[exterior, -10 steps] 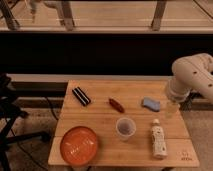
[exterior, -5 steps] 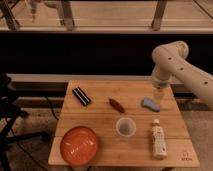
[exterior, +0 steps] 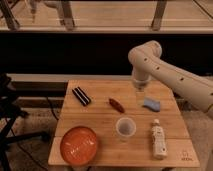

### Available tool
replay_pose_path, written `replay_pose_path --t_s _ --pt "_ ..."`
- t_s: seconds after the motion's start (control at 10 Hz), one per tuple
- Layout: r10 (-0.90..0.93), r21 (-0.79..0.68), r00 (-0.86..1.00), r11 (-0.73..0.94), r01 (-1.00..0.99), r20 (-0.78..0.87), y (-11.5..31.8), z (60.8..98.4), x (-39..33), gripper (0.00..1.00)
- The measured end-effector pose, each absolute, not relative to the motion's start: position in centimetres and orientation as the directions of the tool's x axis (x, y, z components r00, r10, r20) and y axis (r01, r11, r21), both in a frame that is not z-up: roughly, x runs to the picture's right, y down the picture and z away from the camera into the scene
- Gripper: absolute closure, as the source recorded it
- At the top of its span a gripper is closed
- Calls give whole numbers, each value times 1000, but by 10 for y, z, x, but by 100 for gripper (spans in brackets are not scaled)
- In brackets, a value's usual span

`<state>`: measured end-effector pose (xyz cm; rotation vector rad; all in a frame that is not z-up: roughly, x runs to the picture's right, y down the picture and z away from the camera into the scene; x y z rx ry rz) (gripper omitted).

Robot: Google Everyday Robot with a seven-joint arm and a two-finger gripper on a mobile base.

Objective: Move the arm in a circular motion

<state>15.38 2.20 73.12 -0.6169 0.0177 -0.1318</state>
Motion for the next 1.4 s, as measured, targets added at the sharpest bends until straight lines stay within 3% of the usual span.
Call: replay_pose_path --t_s 0.3,0.6,1.0,1.4 --pt "-196 -558 978 804 204 75 55 691 120 20" --pt "-184 -566 981 803 187 64 102 651 131 20" --pt "-68 -571 997 820 38 -31 132 630 207 20" --pt "62 -549 986 824 -139 -157 137 632 294 20"
